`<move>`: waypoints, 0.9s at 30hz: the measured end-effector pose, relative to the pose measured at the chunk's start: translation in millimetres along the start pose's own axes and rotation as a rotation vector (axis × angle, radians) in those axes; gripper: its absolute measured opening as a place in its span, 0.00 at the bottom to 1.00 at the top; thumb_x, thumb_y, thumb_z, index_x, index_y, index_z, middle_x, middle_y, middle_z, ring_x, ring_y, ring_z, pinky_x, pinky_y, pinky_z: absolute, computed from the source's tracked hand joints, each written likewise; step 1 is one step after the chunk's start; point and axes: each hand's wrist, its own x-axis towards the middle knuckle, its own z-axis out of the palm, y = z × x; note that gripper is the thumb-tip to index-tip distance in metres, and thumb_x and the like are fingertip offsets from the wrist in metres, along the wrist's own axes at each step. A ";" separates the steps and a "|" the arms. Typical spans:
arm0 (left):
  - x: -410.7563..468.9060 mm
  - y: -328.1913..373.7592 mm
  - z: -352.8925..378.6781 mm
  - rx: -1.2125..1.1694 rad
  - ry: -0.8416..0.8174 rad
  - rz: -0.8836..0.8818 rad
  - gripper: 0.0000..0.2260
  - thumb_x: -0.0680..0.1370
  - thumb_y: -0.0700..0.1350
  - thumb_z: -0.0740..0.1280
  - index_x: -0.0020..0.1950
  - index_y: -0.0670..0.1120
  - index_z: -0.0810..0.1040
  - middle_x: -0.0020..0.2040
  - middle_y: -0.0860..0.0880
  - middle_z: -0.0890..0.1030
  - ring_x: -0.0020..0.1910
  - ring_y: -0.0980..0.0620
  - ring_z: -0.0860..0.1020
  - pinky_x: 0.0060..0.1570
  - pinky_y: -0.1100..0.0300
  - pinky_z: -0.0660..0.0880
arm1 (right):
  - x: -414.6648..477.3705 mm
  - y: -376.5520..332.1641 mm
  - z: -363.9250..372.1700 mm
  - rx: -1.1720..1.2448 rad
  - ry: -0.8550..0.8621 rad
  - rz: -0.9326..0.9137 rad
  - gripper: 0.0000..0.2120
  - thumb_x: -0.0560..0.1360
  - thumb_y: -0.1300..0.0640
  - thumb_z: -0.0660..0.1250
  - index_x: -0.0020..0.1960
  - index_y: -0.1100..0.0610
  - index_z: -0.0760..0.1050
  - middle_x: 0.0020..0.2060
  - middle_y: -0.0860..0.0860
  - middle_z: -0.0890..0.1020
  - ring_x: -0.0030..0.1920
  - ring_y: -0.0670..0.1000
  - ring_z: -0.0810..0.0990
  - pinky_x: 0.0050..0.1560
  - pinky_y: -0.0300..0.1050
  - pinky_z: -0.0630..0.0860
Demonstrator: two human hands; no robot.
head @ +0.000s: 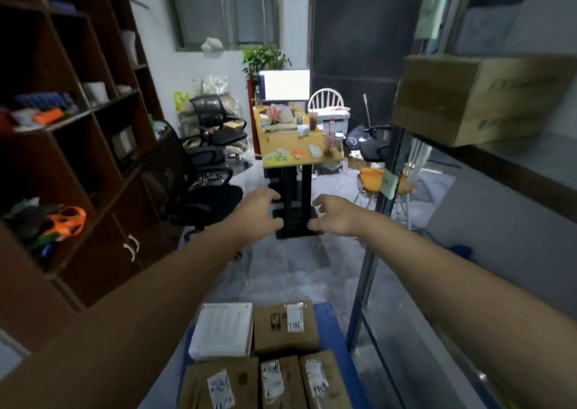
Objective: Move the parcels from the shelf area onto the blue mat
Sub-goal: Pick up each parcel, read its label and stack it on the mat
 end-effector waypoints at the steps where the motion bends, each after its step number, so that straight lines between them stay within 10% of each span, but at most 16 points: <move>1: -2.3 1.5 -5.5 -0.013 -0.022 0.030 0.27 0.74 0.44 0.71 0.72 0.42 0.69 0.70 0.44 0.68 0.69 0.46 0.68 0.67 0.56 0.67 | -7.8 -5.1 -1.7 0.012 0.041 0.022 0.28 0.74 0.51 0.70 0.70 0.60 0.66 0.63 0.55 0.74 0.59 0.54 0.74 0.49 0.42 0.69; 12: -67.5 74.2 -7.2 -0.011 -0.232 0.498 0.26 0.74 0.46 0.71 0.70 0.43 0.70 0.69 0.45 0.69 0.68 0.47 0.68 0.61 0.63 0.63 | -170.2 -30.8 -1.1 0.064 0.408 0.365 0.26 0.69 0.47 0.73 0.64 0.53 0.69 0.54 0.51 0.79 0.44 0.47 0.77 0.40 0.37 0.72; 22: -210.8 237.9 26.7 -0.018 -0.382 0.944 0.28 0.75 0.50 0.70 0.72 0.45 0.68 0.71 0.47 0.67 0.73 0.43 0.63 0.71 0.48 0.64 | -435.8 -41.9 2.5 -0.094 0.655 0.757 0.36 0.72 0.46 0.72 0.74 0.55 0.62 0.69 0.54 0.71 0.65 0.54 0.73 0.62 0.45 0.72; 27: -331.0 326.8 59.5 -0.093 -0.438 1.112 0.27 0.74 0.53 0.70 0.71 0.49 0.69 0.71 0.48 0.69 0.75 0.42 0.60 0.70 0.47 0.62 | -598.2 -56.2 36.1 -0.117 0.778 0.877 0.25 0.70 0.47 0.72 0.64 0.50 0.71 0.57 0.48 0.77 0.49 0.46 0.77 0.45 0.37 0.72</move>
